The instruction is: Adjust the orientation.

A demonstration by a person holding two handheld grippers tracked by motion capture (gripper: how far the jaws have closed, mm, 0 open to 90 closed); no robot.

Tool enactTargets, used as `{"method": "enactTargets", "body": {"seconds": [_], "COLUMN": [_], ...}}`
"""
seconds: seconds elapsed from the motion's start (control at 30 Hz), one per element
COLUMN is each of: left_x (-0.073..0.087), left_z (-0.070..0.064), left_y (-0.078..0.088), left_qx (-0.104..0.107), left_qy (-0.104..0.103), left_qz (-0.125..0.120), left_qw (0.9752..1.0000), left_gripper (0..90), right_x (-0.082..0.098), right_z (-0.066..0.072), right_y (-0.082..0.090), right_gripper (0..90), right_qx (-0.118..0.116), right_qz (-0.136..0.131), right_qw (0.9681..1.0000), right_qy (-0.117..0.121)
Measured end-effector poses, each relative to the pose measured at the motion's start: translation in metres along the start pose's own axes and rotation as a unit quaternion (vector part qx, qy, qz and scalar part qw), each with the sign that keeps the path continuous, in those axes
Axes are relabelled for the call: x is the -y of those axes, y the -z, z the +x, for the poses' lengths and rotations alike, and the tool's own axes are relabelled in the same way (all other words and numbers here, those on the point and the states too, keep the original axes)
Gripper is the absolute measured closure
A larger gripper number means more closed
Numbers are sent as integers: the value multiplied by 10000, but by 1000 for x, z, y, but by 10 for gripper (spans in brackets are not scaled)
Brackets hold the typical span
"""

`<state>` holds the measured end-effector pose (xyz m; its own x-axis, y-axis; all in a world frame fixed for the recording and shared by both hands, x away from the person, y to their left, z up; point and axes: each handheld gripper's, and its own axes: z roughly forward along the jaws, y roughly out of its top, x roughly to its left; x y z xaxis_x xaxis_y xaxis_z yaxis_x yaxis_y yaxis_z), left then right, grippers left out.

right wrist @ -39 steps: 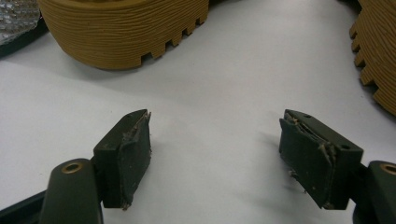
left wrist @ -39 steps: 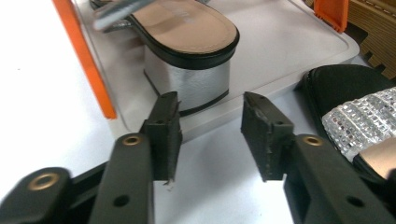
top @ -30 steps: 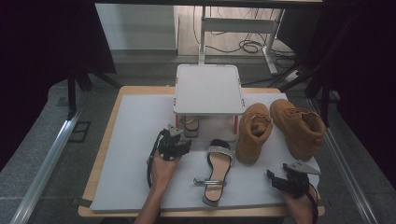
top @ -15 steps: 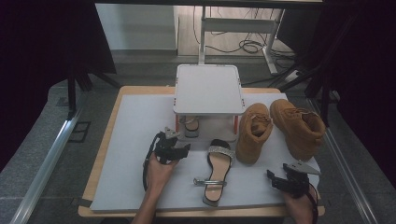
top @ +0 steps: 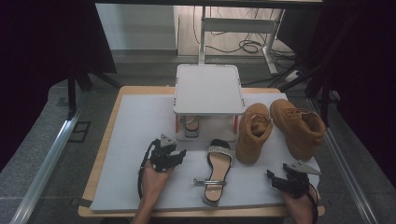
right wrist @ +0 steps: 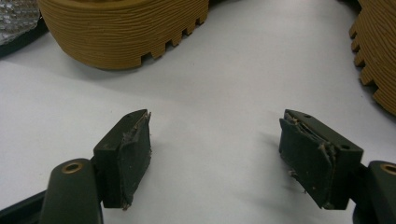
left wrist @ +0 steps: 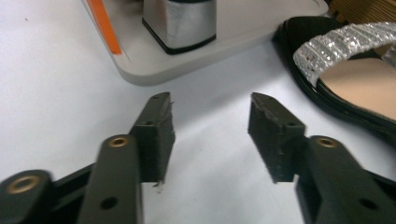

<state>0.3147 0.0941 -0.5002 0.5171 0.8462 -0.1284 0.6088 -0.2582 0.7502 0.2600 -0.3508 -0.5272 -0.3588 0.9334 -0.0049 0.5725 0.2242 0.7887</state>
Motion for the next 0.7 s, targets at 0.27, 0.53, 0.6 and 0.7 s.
{"method": "enactTargets", "body": {"seconds": [0.27,0.53,0.6,0.7], "left_x": [13,24,26,28], "left_z": [-7,-10,-9,-9], "left_y": [7,11,12,13], "left_qx": [131,163,210,157], "left_qy": [-162,-288,-260,-292], "left_qz": [32,126,116,152], "left_qw": [9998,9994,9994,9993], "left_gripper": [714,839,860,886], "right_x": [0,0,0,0], "right_z": [0,0,0,0], "right_y": [0,0,0,0], "right_gripper": [252,252,252,252], "right_qx": [1,0,1,1], "right_qz": [1,0,0,1], "right_qw": [10000,10000,10000,10000], "right_qy": [-2,-1,-2,-1]}}
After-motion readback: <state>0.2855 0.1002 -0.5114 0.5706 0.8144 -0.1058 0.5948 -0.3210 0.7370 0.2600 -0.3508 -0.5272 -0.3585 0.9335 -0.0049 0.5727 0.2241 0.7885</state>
